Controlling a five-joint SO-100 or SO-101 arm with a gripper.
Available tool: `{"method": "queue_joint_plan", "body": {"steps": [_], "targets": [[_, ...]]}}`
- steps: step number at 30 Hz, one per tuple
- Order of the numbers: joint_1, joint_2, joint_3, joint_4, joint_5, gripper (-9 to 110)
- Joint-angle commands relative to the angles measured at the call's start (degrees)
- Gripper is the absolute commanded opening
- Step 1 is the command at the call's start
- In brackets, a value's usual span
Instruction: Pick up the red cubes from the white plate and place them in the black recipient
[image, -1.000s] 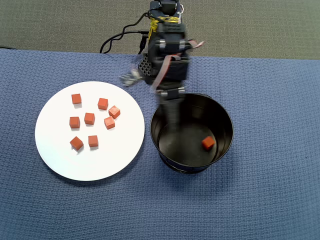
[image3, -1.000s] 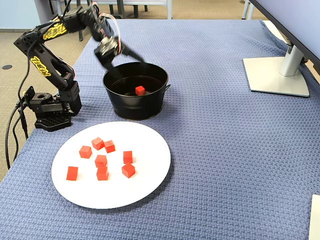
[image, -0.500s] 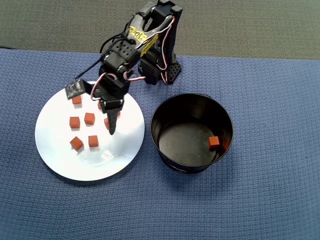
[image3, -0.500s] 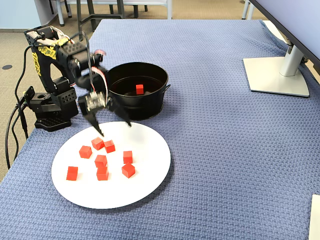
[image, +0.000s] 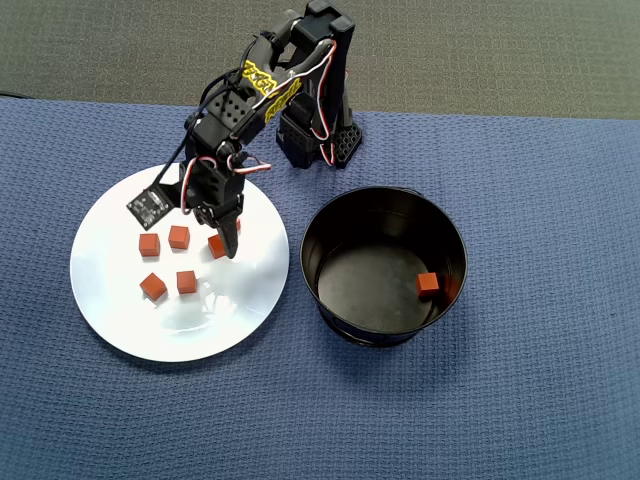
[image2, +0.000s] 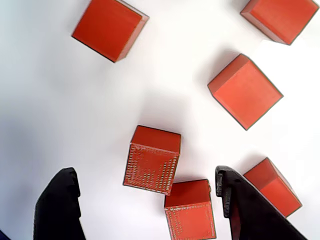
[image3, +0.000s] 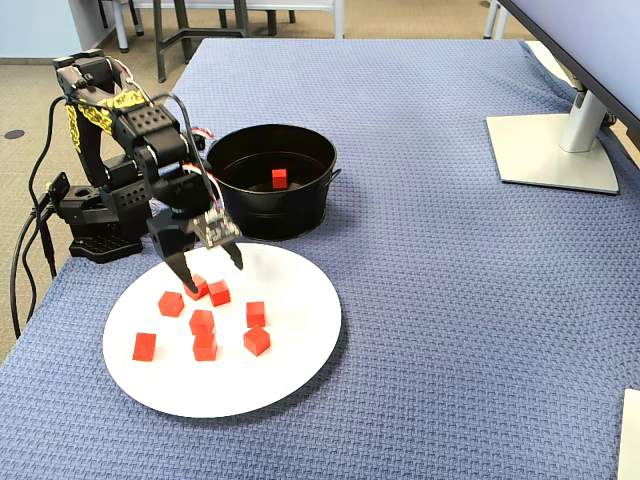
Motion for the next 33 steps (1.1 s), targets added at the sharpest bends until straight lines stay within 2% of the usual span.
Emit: {"method": "queue_joint_plan", "body": {"steps": [1, 9, 12, 33], "targets": [[-0.09, -0.35, 0.88, -4.31, 1.41, 27], [-0.79, -1.67, 2.29, -9.05, 9.67, 23], [-0.44, -2.37, 4.22, -12.22, 9.76, 22], [-3.16, -0.44, 7.03, -11.51, 14.59, 9]]}}
